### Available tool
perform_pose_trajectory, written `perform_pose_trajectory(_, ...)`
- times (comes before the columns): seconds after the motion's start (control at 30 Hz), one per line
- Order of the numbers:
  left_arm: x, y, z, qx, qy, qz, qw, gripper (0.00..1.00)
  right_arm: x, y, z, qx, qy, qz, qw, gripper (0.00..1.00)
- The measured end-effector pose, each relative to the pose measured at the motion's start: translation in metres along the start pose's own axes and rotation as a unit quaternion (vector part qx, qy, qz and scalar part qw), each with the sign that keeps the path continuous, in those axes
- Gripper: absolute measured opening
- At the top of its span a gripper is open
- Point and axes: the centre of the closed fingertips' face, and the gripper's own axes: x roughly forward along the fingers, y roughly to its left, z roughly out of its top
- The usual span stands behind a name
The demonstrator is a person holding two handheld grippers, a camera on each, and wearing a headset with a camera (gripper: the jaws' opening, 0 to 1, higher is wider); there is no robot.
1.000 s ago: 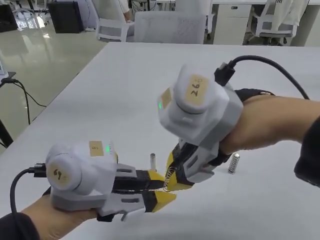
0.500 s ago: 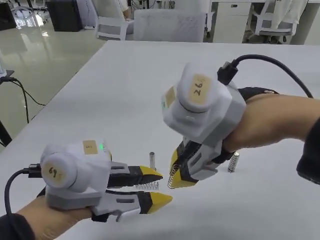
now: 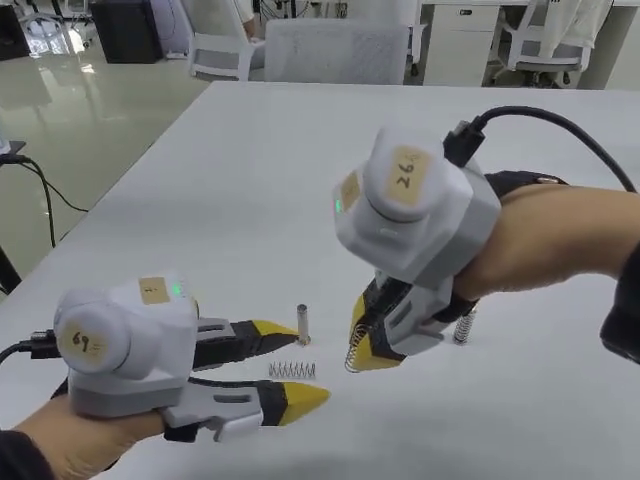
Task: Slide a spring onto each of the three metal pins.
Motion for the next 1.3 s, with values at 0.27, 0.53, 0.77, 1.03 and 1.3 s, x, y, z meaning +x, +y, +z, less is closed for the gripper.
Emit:
perform_pose_trajectory(0.27, -0.005, 0.006, 0.0, -0.007, -0.003, 0.014, 0.9999, 0.41, -0.002, -0.002, -0.003, 0.003, 0.001, -0.004, 1.0, 0.08)
perform_pose_trajectory(0.53, -0.012, 0.013, -0.002, -0.013, -0.006, 0.03, 0.9995, 0.45, -0.004, -0.003, -0.007, 0.007, 0.003, -0.006, 0.9999, 0.08)
perform_pose_trajectory(0.77, -0.018, 0.018, -0.003, -0.016, -0.008, 0.041, 0.999, 0.47, -0.007, -0.005, -0.009, 0.011, 0.003, -0.009, 0.9999, 0.08)
perform_pose_trajectory(1.03, -0.02, 0.019, -0.006, -0.023, -0.009, 0.051, 0.9984, 0.5, -0.009, -0.006, -0.013, 0.017, 0.005, -0.011, 0.9998, 0.08)
perform_pose_trajectory(1.3, -0.019, 0.02, -0.006, -0.026, -0.011, 0.057, 0.998, 0.52, -0.016, -0.016, -0.02, 0.026, 0.005, -0.019, 0.9995, 0.08)
